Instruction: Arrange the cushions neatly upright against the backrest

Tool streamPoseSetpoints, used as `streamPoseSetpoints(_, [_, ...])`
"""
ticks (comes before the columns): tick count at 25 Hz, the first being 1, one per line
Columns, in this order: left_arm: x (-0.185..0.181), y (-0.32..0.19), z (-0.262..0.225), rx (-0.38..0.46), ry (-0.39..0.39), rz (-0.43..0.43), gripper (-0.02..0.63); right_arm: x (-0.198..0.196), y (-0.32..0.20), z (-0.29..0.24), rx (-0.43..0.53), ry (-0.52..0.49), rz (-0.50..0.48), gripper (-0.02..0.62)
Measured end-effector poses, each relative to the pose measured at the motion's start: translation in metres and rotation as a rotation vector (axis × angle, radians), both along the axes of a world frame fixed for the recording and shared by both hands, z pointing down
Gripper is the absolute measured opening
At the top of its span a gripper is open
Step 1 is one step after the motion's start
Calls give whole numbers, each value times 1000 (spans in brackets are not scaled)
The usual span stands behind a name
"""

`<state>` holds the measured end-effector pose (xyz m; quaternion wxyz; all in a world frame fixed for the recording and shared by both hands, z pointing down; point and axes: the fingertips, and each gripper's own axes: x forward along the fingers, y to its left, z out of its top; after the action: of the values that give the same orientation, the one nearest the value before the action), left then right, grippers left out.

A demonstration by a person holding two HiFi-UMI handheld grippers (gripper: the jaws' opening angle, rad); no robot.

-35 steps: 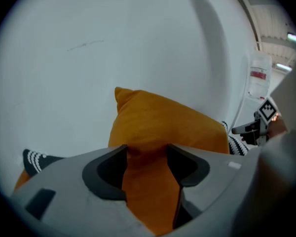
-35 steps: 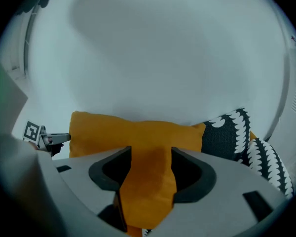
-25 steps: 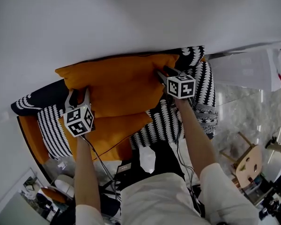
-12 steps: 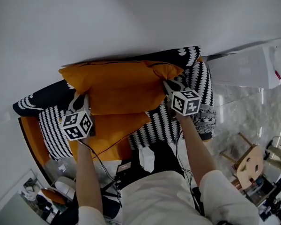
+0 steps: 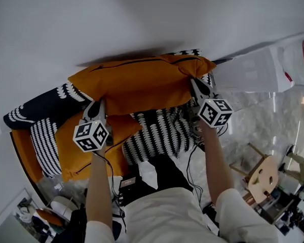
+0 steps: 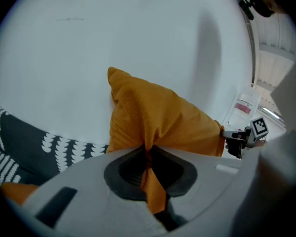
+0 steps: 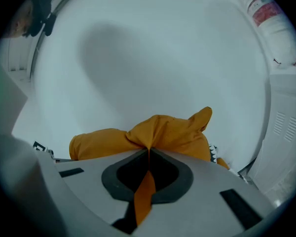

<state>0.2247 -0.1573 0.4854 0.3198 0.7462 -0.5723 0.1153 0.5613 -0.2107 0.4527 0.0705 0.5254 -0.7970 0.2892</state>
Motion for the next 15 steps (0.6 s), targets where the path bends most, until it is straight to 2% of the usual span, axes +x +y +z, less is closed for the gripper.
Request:
streamPoseSetpoints(3, [25, -3, 20, 10, 50, -26, 31, 23, -7, 5, 5, 2, 9, 15])
streamPoseSetpoints(7, [39, -13, 43, 44, 77, -85, 28, 38, -2, 36, -38, -33, 5, 15])
streamPoseSetpoints(12, [48, -21, 65, 103, 93, -30, 28, 45, 1, 60, -23, -75, 11, 15])
streamPoseSetpoints(15, [54, -17, 74, 115, 105, -25, 26, 47, 0, 59, 8, -63, -16, 15])
